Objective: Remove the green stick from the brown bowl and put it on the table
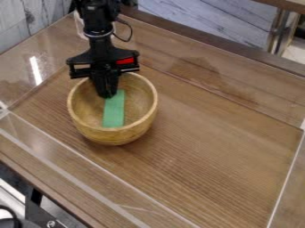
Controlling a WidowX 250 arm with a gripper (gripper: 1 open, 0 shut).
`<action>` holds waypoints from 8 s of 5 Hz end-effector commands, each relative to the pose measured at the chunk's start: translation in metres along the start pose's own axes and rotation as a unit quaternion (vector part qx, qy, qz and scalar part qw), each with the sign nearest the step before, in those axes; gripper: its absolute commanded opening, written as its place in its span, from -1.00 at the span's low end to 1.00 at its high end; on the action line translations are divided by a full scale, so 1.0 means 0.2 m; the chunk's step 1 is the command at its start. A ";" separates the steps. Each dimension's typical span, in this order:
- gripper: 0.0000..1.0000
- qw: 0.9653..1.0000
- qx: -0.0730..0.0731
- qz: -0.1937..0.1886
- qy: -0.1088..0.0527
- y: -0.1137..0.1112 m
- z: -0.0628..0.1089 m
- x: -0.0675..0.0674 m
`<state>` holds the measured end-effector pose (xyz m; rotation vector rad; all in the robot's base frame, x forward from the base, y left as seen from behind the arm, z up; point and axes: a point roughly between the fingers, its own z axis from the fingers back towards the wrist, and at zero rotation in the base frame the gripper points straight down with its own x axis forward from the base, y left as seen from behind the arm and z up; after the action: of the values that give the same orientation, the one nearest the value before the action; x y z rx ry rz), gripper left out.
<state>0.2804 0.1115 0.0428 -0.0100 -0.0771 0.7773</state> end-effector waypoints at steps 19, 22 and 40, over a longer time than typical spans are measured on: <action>-1.00 0.999 -0.034 -0.028 -0.014 -0.20 0.11 -0.09; -1.00 0.999 -0.035 -0.030 -0.014 -0.15 0.11 -0.05; -1.00 0.906 -0.081 -0.415 0.000 -0.56 0.20 -0.62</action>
<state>0.2612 -0.0558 0.0698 -0.1253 -0.0952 -0.0774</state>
